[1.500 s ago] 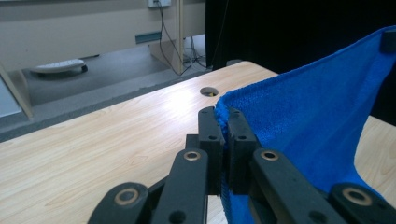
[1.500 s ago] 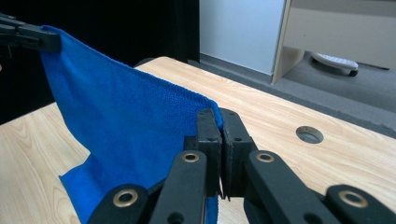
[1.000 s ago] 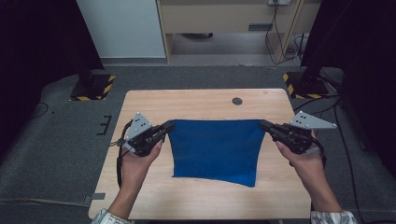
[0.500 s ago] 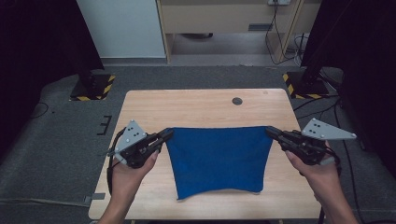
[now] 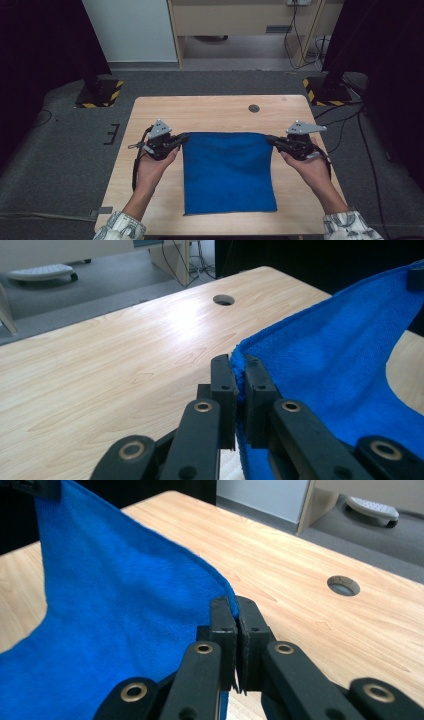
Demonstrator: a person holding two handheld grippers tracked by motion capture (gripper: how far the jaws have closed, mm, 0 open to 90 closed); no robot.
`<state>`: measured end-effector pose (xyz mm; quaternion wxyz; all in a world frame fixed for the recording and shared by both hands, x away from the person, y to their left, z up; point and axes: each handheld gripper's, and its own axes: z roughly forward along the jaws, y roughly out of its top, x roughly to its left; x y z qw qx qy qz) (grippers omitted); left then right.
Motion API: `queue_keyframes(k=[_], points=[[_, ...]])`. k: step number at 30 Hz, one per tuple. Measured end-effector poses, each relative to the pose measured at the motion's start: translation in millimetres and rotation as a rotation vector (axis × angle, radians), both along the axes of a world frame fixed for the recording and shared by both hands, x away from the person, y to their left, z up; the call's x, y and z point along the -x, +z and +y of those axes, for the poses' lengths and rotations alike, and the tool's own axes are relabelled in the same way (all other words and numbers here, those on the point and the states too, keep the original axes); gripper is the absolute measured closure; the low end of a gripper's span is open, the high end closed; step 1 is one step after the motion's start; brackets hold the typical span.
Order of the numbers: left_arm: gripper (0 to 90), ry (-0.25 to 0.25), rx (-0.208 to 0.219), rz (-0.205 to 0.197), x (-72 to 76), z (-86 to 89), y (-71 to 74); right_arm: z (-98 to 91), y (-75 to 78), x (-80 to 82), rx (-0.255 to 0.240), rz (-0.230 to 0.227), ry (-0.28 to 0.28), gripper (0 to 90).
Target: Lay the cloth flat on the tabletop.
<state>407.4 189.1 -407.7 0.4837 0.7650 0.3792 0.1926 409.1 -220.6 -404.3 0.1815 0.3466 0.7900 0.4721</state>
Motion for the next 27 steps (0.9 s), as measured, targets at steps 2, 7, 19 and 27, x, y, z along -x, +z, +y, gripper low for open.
queue_keyframes(k=[2,7,19,27], points=[[85.2,-0.002,-0.004,0.0,-5.7,-5.4,-4.3,0.2,-5.1,-5.9,0.004,0.005,-0.006,87.7],[85.2,0.004,-0.016,0.008,-16.5,-15.6,-11.4,-2.7,-14.9,-18.9,0.018,0.028,-0.026,87.7],[85.6,0.049,-0.023,0.061,-40.5,-17.0,-33.8,-3.4,-33.8,-41.8,0.039,0.081,-0.052,87.9],[86.2,0.095,-0.017,0.114,-59.3,-17.3,-45.6,0.0,-45.9,-61.1,0.018,0.115,-0.1,88.1]])
